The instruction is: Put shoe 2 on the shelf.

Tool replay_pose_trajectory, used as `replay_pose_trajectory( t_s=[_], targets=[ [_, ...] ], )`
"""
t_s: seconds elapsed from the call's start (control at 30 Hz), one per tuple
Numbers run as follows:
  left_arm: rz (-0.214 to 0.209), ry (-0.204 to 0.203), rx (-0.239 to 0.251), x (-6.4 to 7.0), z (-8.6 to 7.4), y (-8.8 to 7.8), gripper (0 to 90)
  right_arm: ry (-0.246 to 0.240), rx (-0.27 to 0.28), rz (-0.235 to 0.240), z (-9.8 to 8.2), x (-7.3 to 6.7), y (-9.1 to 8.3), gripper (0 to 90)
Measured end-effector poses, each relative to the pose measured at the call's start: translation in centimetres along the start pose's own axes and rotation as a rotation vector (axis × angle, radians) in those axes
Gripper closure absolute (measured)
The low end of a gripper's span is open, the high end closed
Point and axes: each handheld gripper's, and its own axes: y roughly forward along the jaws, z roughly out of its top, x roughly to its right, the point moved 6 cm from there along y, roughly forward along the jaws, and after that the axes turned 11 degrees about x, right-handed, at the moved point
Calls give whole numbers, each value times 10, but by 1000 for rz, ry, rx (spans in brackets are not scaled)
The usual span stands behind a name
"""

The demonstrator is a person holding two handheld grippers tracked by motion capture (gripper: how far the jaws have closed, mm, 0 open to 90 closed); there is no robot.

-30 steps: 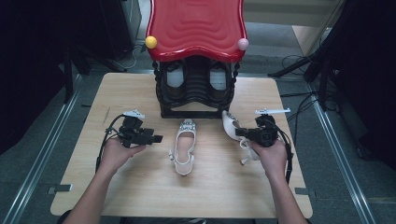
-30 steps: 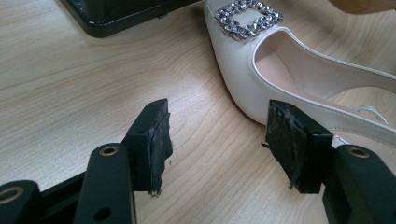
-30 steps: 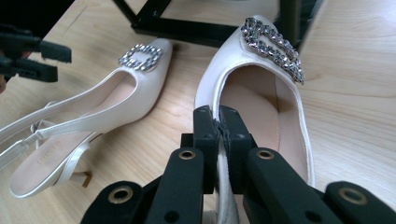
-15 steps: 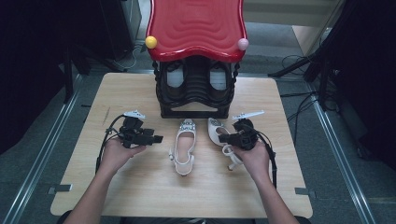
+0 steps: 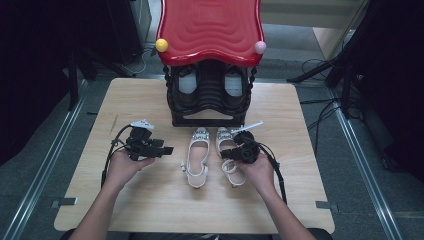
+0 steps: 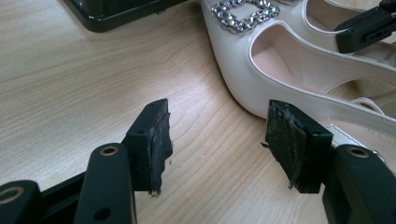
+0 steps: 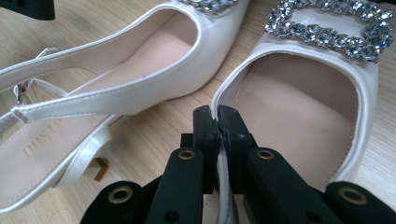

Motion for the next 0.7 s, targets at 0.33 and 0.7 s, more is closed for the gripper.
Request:
replay_pose_trajectory(
  t_s=[0.33,0.7],
  targets=[
    [-11,-1,-1,6,-5,2,409,-21,2,10,4,-13,12,876],
    [-21,20,-15,13,-9,11,525,-55,112,57,18,-14,-17,774]
  ],
)
